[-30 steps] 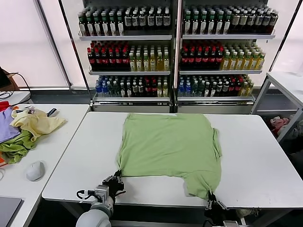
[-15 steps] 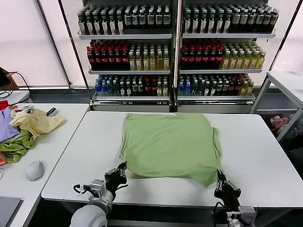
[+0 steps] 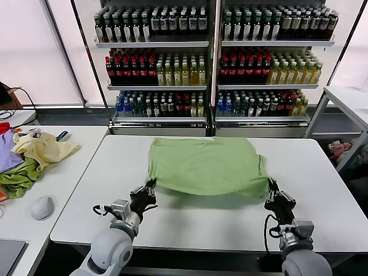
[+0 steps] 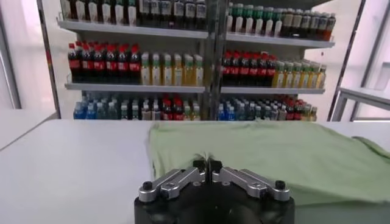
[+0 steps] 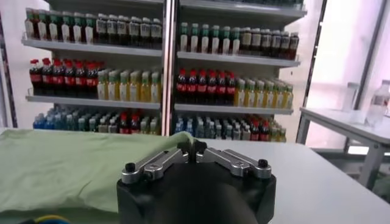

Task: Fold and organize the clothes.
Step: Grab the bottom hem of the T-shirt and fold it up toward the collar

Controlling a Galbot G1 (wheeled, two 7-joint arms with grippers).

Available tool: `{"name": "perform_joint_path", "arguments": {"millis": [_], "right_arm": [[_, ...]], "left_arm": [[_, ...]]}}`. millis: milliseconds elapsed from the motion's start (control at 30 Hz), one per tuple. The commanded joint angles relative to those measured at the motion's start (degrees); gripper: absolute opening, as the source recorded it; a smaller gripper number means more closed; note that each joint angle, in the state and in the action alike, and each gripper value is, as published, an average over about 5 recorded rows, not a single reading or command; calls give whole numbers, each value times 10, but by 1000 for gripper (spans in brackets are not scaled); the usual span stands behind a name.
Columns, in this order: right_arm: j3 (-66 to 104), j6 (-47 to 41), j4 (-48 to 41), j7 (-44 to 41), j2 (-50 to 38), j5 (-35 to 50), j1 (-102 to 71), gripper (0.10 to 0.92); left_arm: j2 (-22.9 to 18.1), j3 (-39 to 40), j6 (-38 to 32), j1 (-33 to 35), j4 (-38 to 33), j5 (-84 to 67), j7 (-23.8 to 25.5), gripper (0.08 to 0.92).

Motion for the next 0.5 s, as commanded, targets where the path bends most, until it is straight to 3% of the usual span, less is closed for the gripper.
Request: {"name": "perform_joint_path", "arguments": {"millis": [33, 500], "right_arm": [[-28, -1, -85, -2, -18, 1, 100, 130], [-79, 2, -158, -11, 6, -64, 138, 130]], "left_arm": [[-10, 34, -5, -101, 99, 21, -4, 98], [-39, 57, 7, -144, 199, 86, -47, 98]]}}
